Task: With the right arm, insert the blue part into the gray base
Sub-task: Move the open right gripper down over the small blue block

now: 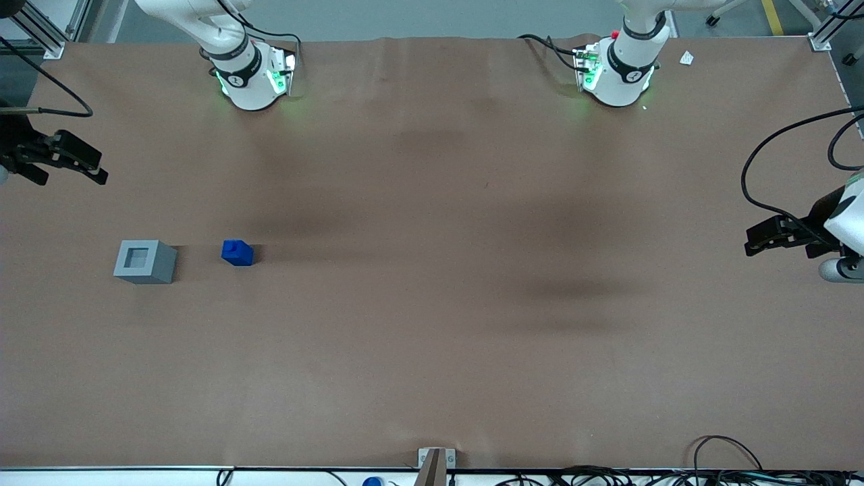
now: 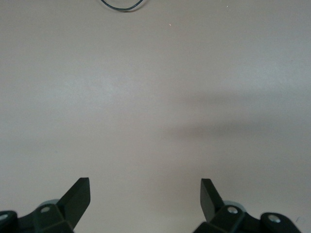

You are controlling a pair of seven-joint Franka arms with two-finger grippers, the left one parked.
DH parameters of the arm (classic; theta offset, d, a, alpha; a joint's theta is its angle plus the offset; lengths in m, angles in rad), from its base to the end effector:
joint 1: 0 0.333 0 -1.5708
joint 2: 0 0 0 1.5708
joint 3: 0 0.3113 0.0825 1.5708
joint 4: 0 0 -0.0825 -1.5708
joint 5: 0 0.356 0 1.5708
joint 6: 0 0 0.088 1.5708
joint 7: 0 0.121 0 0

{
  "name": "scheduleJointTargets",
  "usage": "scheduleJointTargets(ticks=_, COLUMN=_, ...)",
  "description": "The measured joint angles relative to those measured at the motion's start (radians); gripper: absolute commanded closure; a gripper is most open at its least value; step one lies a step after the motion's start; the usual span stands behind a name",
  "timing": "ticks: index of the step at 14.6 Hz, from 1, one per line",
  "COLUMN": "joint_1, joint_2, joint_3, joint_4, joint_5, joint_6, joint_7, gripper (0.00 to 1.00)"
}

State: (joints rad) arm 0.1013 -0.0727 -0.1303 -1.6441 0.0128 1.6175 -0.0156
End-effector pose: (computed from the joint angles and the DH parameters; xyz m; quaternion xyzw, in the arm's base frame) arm 0.5091 -0.0158 0.6146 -0.9997 0.0068 -0.0230 0.0106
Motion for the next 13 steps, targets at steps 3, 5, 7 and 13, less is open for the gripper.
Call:
scheduleJointTargets(ticks=3, joint_1=0.000, joint_2=0.000, joint_3=0.001, joint_4=0.000, joint_5=0.000, joint_6=0.000, joint_7=0.000, gripper=0.00)
scheduleJointTargets(ticks=5, joint_1=0.000, joint_2=0.000, joint_3=0.000, joint_4=0.001, joint_5=0.000, joint_6=0.001, joint_7=0.000, gripper=0.00)
scheduleJointTargets(ticks=7, joint_1=0.000, joint_2=0.008, joint_3=0.000, joint_4=0.000, joint_5=0.000, joint_6=0.005, joint_7=0.000, gripper=0.00)
scheduleJointTargets(ticks=13, joint_1=0.015, joint_2=0.116, joint_3=0.004, joint_4=-0.058, joint_5=0.004, joint_6=0.133, joint_7=0.001, gripper=0.00)
